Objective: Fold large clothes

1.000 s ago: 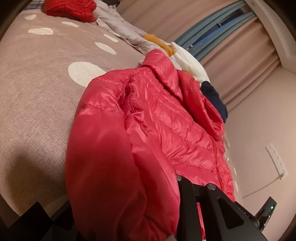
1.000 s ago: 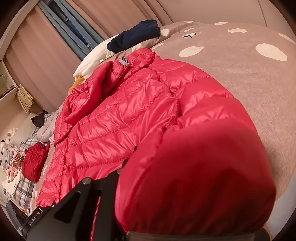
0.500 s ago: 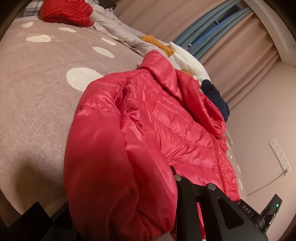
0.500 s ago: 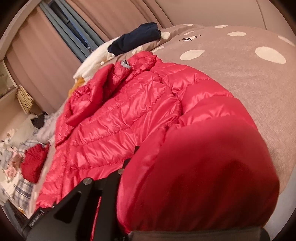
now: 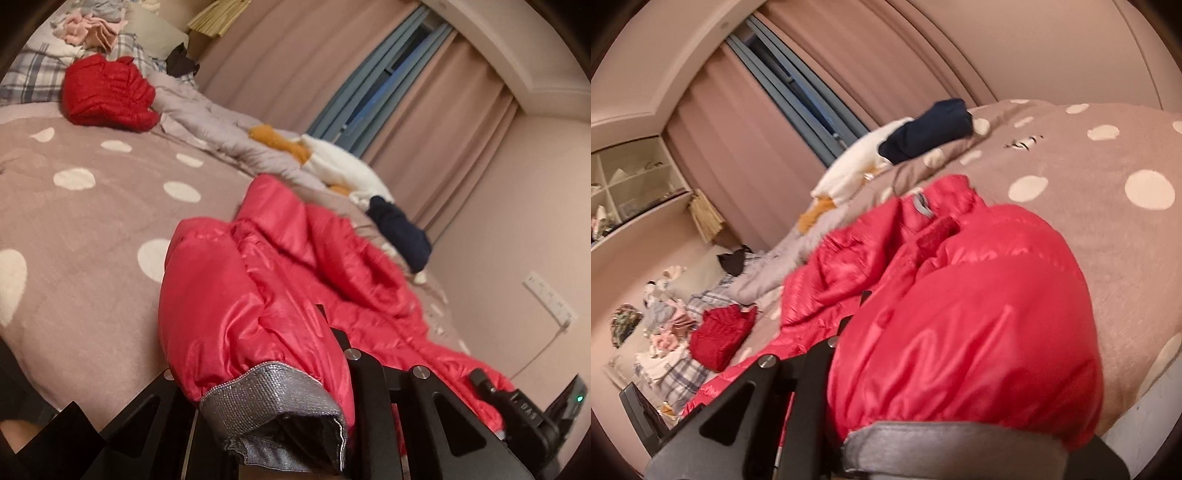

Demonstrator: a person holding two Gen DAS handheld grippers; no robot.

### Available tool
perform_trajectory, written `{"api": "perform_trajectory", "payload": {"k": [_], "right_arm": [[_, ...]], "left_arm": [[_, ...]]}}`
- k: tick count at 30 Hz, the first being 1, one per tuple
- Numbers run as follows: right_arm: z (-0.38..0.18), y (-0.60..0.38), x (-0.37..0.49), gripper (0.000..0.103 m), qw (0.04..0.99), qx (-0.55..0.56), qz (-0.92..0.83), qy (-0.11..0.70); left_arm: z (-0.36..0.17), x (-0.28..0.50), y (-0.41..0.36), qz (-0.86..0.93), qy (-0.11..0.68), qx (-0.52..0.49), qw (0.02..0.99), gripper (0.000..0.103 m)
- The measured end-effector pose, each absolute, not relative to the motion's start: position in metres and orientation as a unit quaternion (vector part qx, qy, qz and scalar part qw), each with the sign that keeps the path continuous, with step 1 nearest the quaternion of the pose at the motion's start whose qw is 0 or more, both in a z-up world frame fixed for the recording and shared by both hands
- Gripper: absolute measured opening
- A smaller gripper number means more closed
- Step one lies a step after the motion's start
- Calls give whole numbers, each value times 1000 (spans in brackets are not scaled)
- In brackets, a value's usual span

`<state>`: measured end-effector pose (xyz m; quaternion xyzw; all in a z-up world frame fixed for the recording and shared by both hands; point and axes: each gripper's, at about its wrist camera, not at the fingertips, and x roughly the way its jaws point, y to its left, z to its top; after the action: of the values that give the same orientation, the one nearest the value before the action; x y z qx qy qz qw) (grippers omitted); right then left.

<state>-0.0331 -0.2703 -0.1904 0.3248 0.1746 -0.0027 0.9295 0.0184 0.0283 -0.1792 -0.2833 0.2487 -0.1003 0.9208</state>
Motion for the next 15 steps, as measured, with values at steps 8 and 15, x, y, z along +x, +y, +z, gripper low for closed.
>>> {"api": "perform_trajectory", "payload": {"k": [8, 15], "right_arm": [[-152, -278, -68, 13, 928, 347, 39, 131], [-117, -266, -93, 15, 944, 312, 59, 89]], "left_arm": [[-138, -29, 26, -106, 203, -252, 940, 18], [-114, -31, 33, -97, 160, -253, 949, 18]]}}
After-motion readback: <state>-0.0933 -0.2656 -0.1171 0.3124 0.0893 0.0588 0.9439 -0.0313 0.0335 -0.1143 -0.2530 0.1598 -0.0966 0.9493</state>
